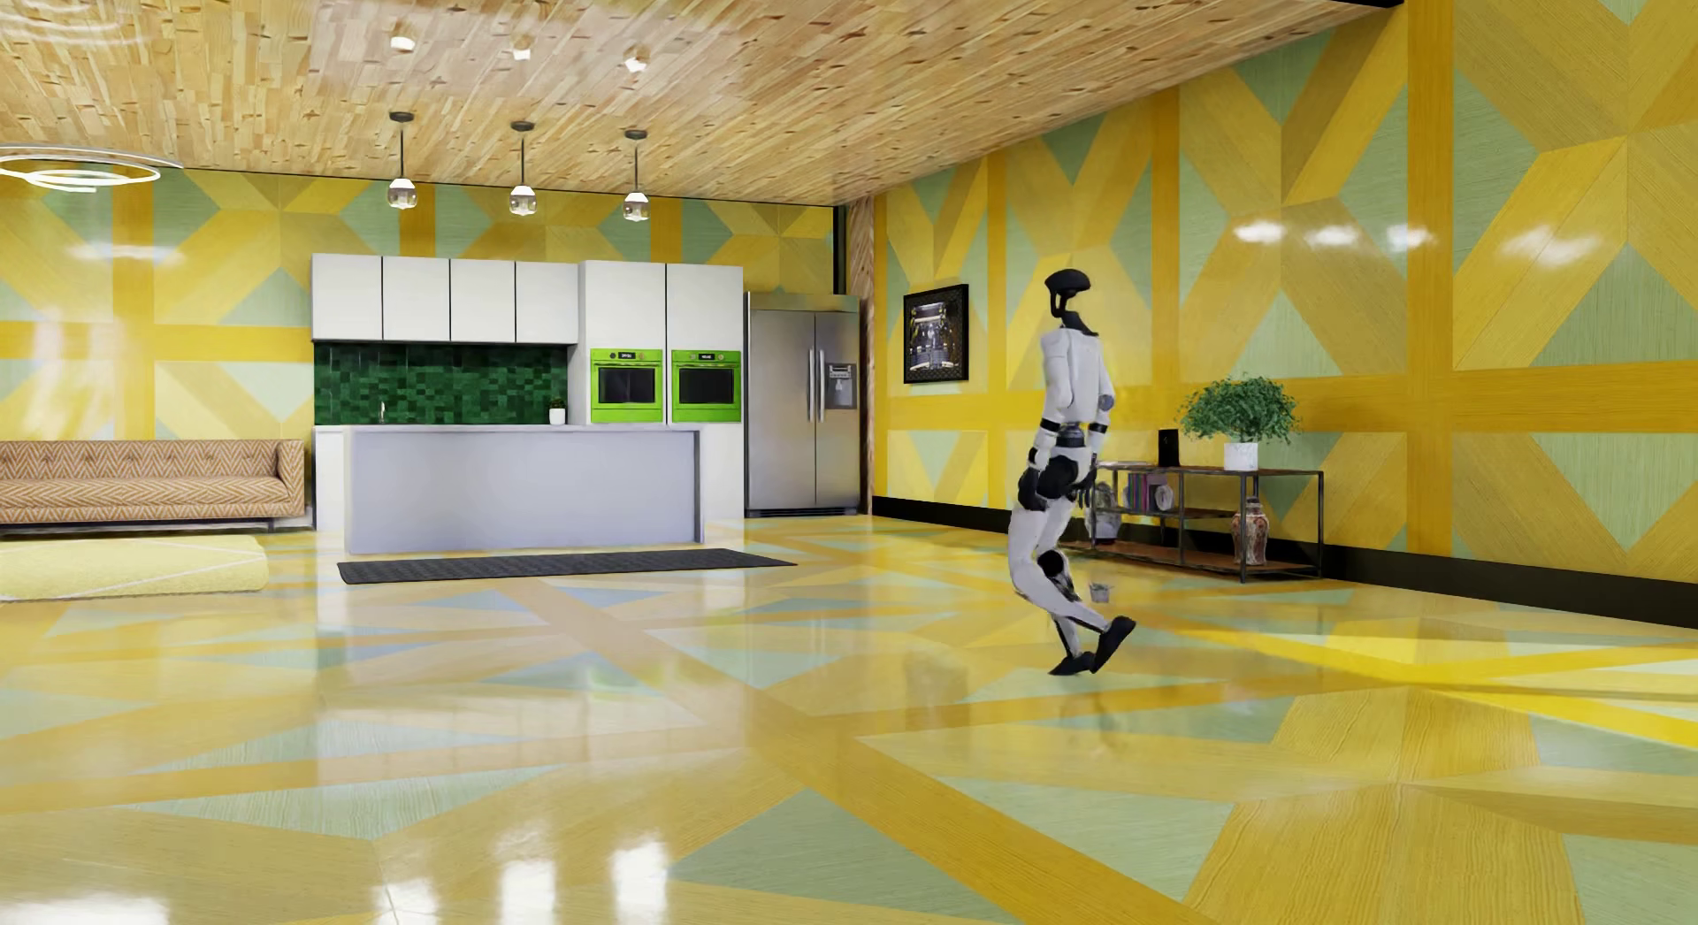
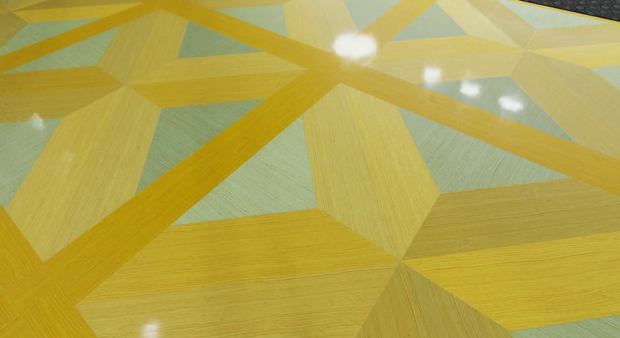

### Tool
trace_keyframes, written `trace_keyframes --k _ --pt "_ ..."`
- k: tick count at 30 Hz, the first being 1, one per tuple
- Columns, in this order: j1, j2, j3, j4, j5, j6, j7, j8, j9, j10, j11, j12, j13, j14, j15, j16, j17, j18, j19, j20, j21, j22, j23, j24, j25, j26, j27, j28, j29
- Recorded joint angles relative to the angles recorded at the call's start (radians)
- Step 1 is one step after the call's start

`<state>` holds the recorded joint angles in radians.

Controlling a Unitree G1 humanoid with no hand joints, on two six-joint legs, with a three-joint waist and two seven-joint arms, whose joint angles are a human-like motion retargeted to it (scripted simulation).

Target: Walk to the counter

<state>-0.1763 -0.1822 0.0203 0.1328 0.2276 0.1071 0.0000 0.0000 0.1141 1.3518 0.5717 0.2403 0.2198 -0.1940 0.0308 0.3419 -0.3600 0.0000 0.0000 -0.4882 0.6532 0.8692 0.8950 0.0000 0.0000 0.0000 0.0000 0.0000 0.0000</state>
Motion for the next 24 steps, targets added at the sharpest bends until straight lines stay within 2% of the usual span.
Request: trace_keyframes --k 2,4,6,8,10,11,12,13,14,15,16,17,18,19,20,21,22,24 --pt "-0.134 0.187 0.116 -0.009 -0.023 -0.033 0.000 0.000 0.002 -0.186 -0.087 0.041 -0.052 -0.053 -0.163 0.009 -0.026 0.000 0.000 -0.003 -0.010 -0.008 -0.070 0.000 0.000 0.000 0.000 0.000 0.000" --pt "-0.218 0.346 0.178 -0.009 -0.052 -0.051 0.000 0.000 -0.007 -0.510 -0.157 0.071 -0.109 0.012 -0.324 0.014 -0.043 0.000 0.000 0.012 -0.062 -0.003 -0.117 0.000 0.000 0.000 0.000 0.000 0.000" --pt "-0.263 0.436 0.215 -0.001 -0.064 -0.057 0.000 0.000 -0.041 -0.805 -0.168 0.079 -0.163 0.103 -0.406 0.011 -0.055 0.000 0.000 0.010 -0.108 0.031 -0.137 0.000 0.000 0.000 0.000 0.000 0.000" --pt "-0.292 0.501 0.246 -0.014 -0.091 -0.069 0.000 0.000 -0.049 -0.806 -0.126 0.084 -0.172 0.081 -0.344 0.008 -0.061 0.000 0.000 0.006 -0.134 0.064 -0.163 0.000 0.000 0.000 0.000 0.000 0.000" --pt "-0.290 0.501 0.270 -0.054 -0.144 -0.095 0.000 0.000 -0.066 -0.656 0.064 0.092 -0.119 0.109 -0.141 0.006 -0.033 0.000 0.000 -0.007 -0.171 0.111 -0.157 0.000 0.000 0.000 0.000 0.000 0.000" --pt "-0.271 0.439 0.262 -0.083 -0.173 -0.113 0.000 0.000 -0.070 -0.588 0.252 0.094 -0.091 0.095 -0.004 0.000 -0.007 0.000 0.000 0.004 -0.177 0.136 -0.125 0.000 0.000 0.000 0.000 0.000 0.000" --pt "-0.215 0.347 0.238 -0.111 -0.190 -0.120 0.000 0.000 -0.058 -0.561 0.478 0.091 -0.071 0.050 0.072 -0.006 0.007 0.000 0.000 0.016 -0.153 0.148 -0.099 0.000 0.000 0.000 0.000 0.000 0.000" --pt "-0.129 0.223 0.212 -0.140 -0.212 -0.134 0.000 0.000 -0.038 -0.578 0.753 0.081 -0.063 0.003 0.056 -0.008 0.015 0.000 0.000 0.008 -0.122 0.149 -0.083 0.000 0.000 0.000 0.000 0.000 0.000" --pt "-0.047 0.112 0.151 -0.129 -0.195 -0.117 0.000 0.000 -0.032 -0.625 0.778 0.066 -0.056 -0.007 0.071 -0.002 0.020 0.000 0.000 -0.003 -0.072 0.129 -0.064 0.000 0.000 0.000 0.000 0.000 0.000" --pt "0.032 0.015 0.087 -0.122 -0.179 -0.100 0.000 0.000 -0.023 -0.671 0.742 0.050 -0.043 -0.014 0.101 0.003 0.025 0.000 0.000 -0.007 -0.036 0.104 -0.040 0.000 0.000 0.000 0.000 0.000 0.000" --pt "0.115 -0.059 0.030 -0.115 -0.164 -0.082 0.000 0.000 -0.012 -0.723 0.601 0.032 -0.021 -0.022 0.165 0.011 0.027 0.000 0.000 -0.013 -0.023 0.070 -0.017 0.000 0.000 0.000 0.000 0.000 0.000" --pt "0.191 -0.120 -0.013 -0.110 -0.154 -0.070 0.000 0.000 -0.008 -0.771 0.398 0.012 0.003 -0.032 0.246 0.020 0.024 0.000 0.000 -0.007 -0.020 0.031 0.003 0.000 0.000 0.000 0.000 0.000 0.000" --pt "0.252 -0.164 -0.045 -0.109 -0.151 -0.064 0.000 0.000 -0.011 -0.806 0.185 -0.004 0.024 -0.044 0.266 0.028 0.019 0.000 0.000 0.016 -0.015 -0.016 0.019 0.000 0.000 0.000 0.000 0.000 0.000" --pt "0.304 -0.190 -0.070 -0.106 -0.147 -0.059 0.000 0.000 -0.018 -0.825 0.012 -0.015 0.040 -0.062 0.143 0.038 0.011 0.000 0.000 0.044 -0.001 -0.065 0.028 0.000 0.000 0.000 0.000 0.000 0.000" --pt "0.347 -0.209 -0.088 -0.098 -0.141 -0.053 0.000 0.000 -0.025 -0.827 -0.078 -0.025 0.056 -0.081 -0.051 0.048 0.004 0.000 0.000 0.073 0.016 -0.100 0.036 0.000 0.000 0.000 0.000 0.000 0.000" --pt "0.384 -0.229 -0.100 -0.092 -0.133 -0.045 0.000 0.000 -0.030 -0.812 -0.095 -0.026 0.074 -0.088 -0.132 0.055 -0.006 0.000 0.000 0.097 0.034 -0.121 0.032 0.000 0.000 0.000 0.000 0.000 0.000" --pt "0.409 -0.244 -0.110 -0.088 -0.120 -0.037 0.000 0.000 -0.035 -0.776 -0.070 -0.016 0.092 -0.065 -0.056 0.055 -0.016 0.000 0.000 0.123 0.049 -0.127 0.026 0.000 0.000 0.000 0.000 0.000 0.000" --pt "0.363 -0.223 -0.093 -0.041 -0.059 -0.005 0.000 0.000 -0.049 -0.531 0.019 0.021 0.120 0.126 0.138 0.042 -0.018 0.000 0.000 0.159 0.050 -0.098 0.037 0.000 0.000 0.000 0.000 0.000 0.000"
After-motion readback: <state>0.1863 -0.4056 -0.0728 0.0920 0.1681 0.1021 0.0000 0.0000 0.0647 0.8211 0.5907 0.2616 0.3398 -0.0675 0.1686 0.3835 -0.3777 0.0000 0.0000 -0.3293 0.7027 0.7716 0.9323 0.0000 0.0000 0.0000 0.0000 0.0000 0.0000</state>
